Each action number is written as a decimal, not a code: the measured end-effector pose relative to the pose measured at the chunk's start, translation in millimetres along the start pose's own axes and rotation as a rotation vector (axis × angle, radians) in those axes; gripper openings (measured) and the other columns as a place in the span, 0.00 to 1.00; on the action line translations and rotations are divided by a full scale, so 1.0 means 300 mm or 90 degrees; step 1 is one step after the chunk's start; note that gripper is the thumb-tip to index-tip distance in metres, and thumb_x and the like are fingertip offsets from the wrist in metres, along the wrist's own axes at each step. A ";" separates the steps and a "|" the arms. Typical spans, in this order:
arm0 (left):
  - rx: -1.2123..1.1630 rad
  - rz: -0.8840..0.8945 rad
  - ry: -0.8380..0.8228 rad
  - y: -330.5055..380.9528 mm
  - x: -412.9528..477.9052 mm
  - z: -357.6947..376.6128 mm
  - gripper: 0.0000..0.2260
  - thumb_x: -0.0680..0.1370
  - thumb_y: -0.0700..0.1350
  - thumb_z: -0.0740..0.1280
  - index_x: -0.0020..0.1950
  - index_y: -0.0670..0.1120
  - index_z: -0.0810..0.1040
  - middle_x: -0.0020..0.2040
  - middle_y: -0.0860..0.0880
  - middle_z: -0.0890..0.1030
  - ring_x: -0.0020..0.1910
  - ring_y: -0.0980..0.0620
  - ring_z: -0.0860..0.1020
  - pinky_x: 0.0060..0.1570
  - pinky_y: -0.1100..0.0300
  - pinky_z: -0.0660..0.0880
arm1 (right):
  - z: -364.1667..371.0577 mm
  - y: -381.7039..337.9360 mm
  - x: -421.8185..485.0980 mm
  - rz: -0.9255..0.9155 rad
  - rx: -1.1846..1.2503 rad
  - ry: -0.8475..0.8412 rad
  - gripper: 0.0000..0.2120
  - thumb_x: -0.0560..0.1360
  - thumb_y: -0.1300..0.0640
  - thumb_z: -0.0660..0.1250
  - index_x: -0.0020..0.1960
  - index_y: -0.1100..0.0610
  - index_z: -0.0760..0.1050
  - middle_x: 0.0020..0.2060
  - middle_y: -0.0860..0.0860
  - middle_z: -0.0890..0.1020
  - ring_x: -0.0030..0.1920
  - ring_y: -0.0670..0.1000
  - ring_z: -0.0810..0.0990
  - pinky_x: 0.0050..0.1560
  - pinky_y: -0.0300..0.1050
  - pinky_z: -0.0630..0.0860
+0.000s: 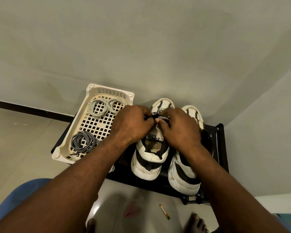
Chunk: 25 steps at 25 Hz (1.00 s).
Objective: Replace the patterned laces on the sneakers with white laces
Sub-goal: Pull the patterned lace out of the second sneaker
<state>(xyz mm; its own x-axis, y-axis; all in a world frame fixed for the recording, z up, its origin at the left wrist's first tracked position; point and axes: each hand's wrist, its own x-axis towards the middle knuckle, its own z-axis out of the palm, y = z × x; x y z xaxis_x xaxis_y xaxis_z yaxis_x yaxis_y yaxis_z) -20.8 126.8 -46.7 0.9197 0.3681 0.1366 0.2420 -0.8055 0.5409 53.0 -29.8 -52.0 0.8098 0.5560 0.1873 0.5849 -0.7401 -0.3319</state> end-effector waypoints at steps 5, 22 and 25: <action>0.000 -0.024 0.005 -0.013 0.003 -0.001 0.11 0.76 0.54 0.69 0.54 0.55 0.87 0.43 0.53 0.87 0.44 0.51 0.84 0.47 0.55 0.80 | -0.014 0.025 0.025 0.196 0.444 0.126 0.07 0.78 0.56 0.71 0.42 0.53 0.82 0.46 0.49 0.81 0.48 0.50 0.81 0.53 0.51 0.77; 0.117 0.091 -0.082 0.004 0.008 0.046 0.22 0.83 0.52 0.57 0.77 0.66 0.67 0.57 0.50 0.75 0.53 0.46 0.79 0.48 0.51 0.78 | -0.040 0.006 -0.025 0.017 -0.007 -0.006 0.24 0.76 0.44 0.69 0.68 0.48 0.68 0.41 0.48 0.84 0.48 0.57 0.83 0.59 0.56 0.76; 0.180 0.120 -0.100 0.008 0.008 0.056 0.23 0.84 0.52 0.55 0.79 0.66 0.63 0.59 0.47 0.73 0.52 0.44 0.79 0.46 0.50 0.78 | -0.044 0.032 -0.016 0.080 0.095 0.000 0.18 0.76 0.55 0.68 0.65 0.48 0.72 0.35 0.49 0.82 0.41 0.54 0.82 0.44 0.49 0.76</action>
<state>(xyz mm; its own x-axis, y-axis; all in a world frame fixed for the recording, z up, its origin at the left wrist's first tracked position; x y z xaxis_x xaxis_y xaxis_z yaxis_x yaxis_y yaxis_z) -12.7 117.8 -58.9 0.9870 0.1438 0.0716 0.1201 -0.9567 0.2651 55.3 -44.5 -43.8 0.8763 0.4624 0.1353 0.4653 -0.7395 -0.4864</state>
